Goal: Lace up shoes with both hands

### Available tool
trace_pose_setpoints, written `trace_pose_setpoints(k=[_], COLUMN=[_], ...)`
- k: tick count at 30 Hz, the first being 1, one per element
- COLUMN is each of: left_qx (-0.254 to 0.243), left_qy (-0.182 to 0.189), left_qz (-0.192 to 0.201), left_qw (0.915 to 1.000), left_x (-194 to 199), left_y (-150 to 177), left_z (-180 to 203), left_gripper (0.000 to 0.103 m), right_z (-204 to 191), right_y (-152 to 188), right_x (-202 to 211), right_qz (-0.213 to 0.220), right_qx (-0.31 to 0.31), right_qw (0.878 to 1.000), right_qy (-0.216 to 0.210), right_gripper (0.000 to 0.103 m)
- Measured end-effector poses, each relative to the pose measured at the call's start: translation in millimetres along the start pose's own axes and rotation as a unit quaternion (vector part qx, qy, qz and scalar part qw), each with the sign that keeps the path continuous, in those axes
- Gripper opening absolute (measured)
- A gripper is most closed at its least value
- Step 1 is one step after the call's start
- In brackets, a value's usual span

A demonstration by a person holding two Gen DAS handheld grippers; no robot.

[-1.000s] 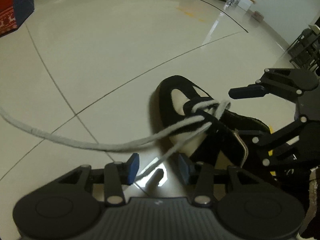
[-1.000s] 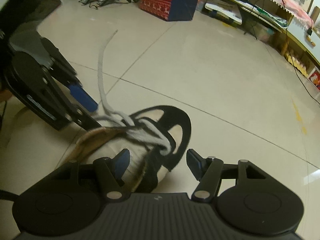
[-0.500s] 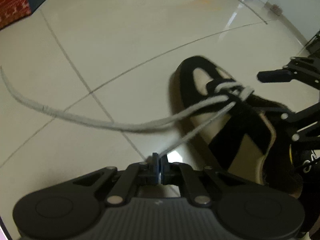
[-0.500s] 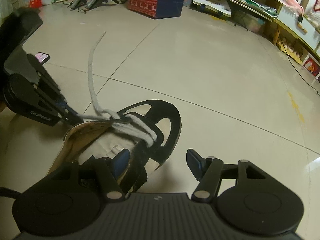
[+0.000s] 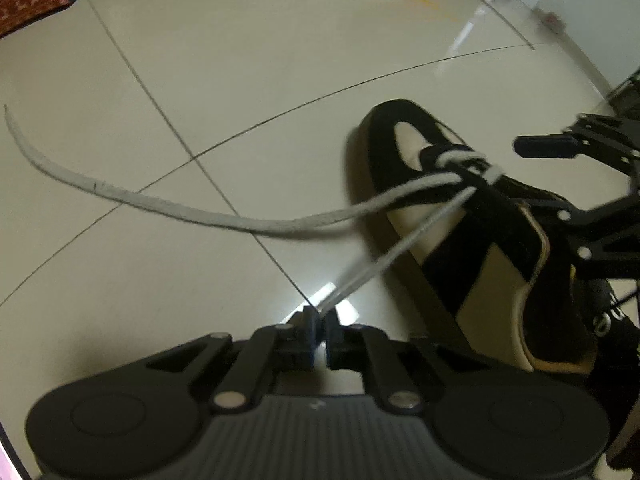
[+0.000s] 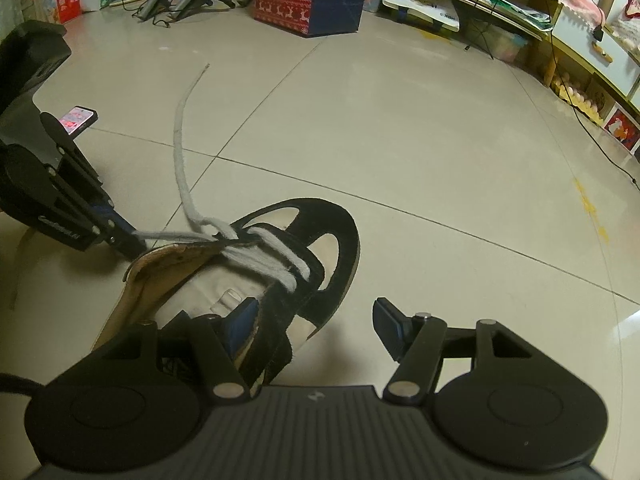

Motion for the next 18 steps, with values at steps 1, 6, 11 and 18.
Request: trace_pose_setpoints(k=[1, 6, 11, 18], left_qx=[0.004, 0.077, 0.185, 0.194], left_qy=[0.000, -0.031, -0.100, -0.195], left_qz=[0.004, 0.035, 0.072, 0.104], left_qw=[1.0000, 0.9959, 0.9749, 0.9558], left_x=[4, 18, 27, 21], left_y=[-1, -15, -33, -61], left_z=[-2, -34, -89, -124], left_gripper=[0.025, 0.048, 0.056, 0.056], right_z=[0, 2, 4, 10], right_y=[0, -1, -2, -4], right_x=[0, 4, 8, 14], right_qz=[0.000, 0.004, 0.010, 0.020], right_qx=[-0.002, -0.009, -0.016, -0.029], right_qw=[1.000, 1.000, 1.000, 0.999], right_qy=[-0.001, -0.007, -0.013, -0.014], right_gripper=[0.066, 0.066, 0.066, 0.066])
Point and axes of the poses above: each gripper's, at about its wrist camera, not at the fingertips, and x roughly against the way its jaws point, z to its right, y to its underside, the point moved 2 cm from there along -x, roughly the way its jaws point, and after that the axes turned 9 degrees about z, right-handed, at the moved point
